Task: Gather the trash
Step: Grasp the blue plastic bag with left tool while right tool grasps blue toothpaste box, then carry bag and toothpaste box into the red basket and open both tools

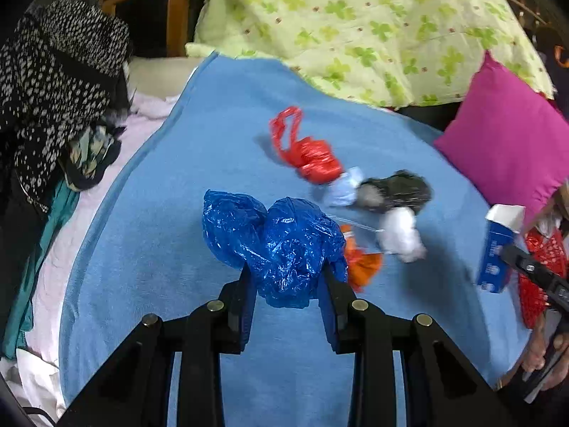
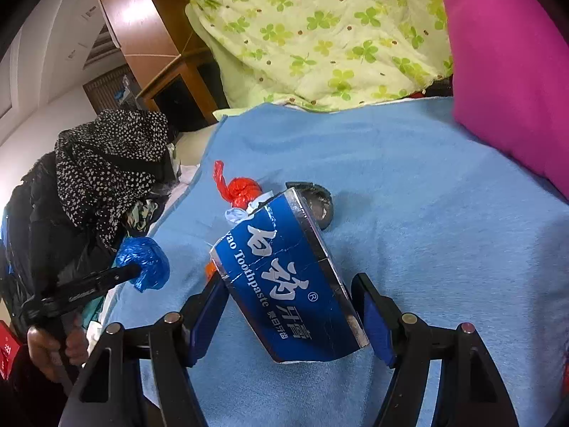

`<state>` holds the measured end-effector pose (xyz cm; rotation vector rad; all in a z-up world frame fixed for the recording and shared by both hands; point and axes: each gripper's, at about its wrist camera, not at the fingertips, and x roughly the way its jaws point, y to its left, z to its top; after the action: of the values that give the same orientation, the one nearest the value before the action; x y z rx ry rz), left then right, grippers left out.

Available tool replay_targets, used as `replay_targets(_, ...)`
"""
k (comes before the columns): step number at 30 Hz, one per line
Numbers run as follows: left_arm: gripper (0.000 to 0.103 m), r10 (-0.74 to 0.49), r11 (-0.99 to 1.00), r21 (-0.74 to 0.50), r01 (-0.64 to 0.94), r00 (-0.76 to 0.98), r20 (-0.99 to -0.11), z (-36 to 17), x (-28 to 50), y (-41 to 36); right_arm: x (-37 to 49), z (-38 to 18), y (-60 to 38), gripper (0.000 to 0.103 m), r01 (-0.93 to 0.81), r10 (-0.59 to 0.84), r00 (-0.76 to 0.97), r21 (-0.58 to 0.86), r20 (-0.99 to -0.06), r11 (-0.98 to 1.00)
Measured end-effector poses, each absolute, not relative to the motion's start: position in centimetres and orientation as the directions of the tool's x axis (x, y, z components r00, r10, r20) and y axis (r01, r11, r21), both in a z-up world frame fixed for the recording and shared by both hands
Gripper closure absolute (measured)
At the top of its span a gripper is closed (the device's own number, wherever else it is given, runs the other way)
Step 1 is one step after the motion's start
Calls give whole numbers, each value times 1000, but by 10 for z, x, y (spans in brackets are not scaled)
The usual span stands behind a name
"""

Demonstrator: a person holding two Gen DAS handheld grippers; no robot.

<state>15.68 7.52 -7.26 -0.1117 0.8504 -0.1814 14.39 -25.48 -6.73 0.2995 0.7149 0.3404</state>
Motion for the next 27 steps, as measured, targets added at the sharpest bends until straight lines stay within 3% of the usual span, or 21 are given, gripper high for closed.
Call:
replay_targets(13, 68, -297, 947, -122, 298, 662, -688, -21, 113, -19, 91, -35, -304, 29, -163, 322, 804, 335, -500, 928)
replay_targets(27, 68, -444, 857, -99, 506, 625, -642, 21, 74, -136, 9, 0, -418, 29, -36, 160, 938, 372, -307, 928)
